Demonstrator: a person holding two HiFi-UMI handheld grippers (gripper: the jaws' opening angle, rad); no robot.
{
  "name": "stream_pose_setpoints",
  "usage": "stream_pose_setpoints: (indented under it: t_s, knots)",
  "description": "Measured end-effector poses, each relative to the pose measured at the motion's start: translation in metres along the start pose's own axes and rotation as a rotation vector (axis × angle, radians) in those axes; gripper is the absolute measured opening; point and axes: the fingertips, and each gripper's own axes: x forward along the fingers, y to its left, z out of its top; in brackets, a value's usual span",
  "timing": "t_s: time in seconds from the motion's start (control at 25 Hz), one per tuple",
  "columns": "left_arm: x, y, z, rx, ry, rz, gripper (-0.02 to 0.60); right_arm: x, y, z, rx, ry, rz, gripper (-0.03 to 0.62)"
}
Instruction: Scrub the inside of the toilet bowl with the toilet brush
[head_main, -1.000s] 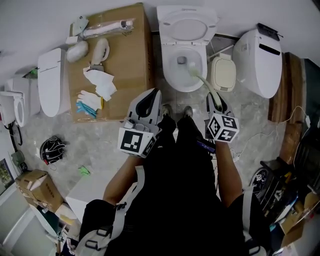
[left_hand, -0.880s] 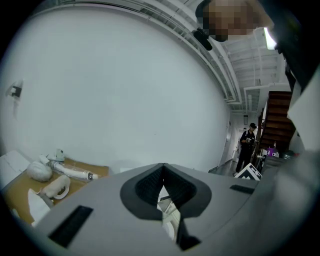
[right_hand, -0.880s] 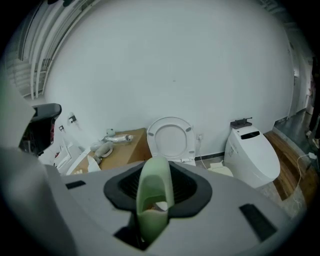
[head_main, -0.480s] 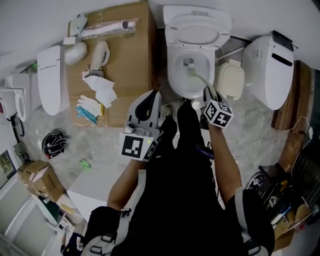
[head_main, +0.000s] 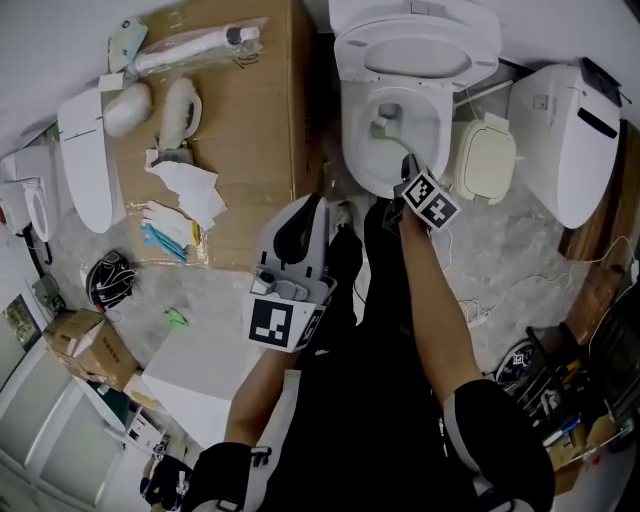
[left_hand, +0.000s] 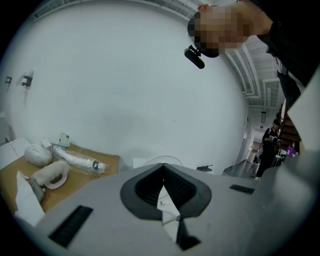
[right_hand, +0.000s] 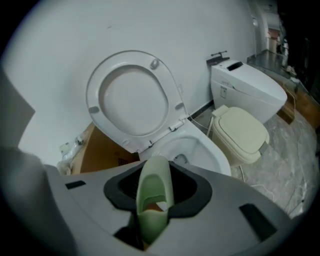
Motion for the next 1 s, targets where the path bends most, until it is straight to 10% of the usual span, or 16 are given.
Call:
stream_pose_setpoints:
  t_s: [0.4,1.0]
  knots:
    - [0.005,0.025,-0.050,-0.015,0.050,0.008,0.008,0.060,-0.018,-0.015,0.331,-0.073,-0.038,0.121]
    - [-0.018,0.014,-0.066,-0.064,0.009,-0.073,0.008,0.010,-0.039,-0.067,0.270,-0.006,-0.049,0.121]
